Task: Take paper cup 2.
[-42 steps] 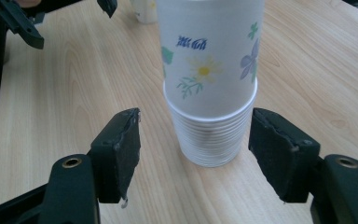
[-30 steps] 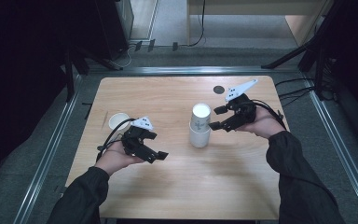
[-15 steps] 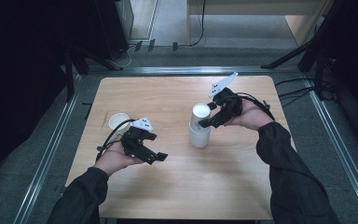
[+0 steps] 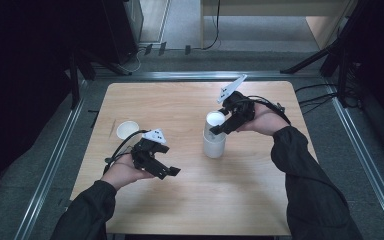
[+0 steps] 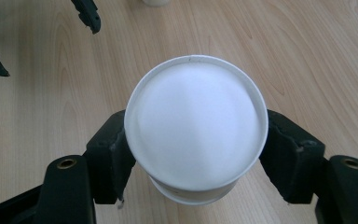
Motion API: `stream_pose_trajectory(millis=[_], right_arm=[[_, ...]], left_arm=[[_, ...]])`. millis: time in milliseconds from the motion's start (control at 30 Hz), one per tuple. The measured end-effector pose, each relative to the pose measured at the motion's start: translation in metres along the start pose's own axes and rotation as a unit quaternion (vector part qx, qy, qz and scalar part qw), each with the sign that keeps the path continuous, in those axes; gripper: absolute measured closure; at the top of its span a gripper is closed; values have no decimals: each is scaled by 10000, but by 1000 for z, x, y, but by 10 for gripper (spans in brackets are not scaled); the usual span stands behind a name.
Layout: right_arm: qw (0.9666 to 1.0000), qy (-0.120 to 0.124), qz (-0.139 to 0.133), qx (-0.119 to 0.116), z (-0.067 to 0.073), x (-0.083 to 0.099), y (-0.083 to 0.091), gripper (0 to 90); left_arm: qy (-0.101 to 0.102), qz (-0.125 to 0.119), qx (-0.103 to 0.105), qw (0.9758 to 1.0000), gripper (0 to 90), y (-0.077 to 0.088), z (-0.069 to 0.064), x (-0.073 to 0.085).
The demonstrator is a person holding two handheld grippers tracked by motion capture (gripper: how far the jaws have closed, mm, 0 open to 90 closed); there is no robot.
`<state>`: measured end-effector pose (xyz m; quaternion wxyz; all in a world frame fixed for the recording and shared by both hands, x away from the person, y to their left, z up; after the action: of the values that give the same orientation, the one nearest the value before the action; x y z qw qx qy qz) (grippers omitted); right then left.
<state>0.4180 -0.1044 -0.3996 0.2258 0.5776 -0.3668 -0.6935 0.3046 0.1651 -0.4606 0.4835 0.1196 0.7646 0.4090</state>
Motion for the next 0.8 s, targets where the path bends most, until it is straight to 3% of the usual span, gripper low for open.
stream_pose_trajectory(millis=[800], right_arm=[[9999, 54, 55, 112, 5, -13, 17, 337]], left_arm=[[-64, 14, 13, 10000, 63, 0, -2, 0]])
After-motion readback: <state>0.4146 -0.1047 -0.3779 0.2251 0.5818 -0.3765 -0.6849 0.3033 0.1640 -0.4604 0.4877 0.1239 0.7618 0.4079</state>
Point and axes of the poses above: each handheld gripper's, and its own axes: y roughly backward along the jaws, x roughly out of its underside, z roughly to its left, the point moved 1 cm from there along -y, roughly forward along the jaws, and after that the axes turned 1 degree about -z, right-handed, at the moved point
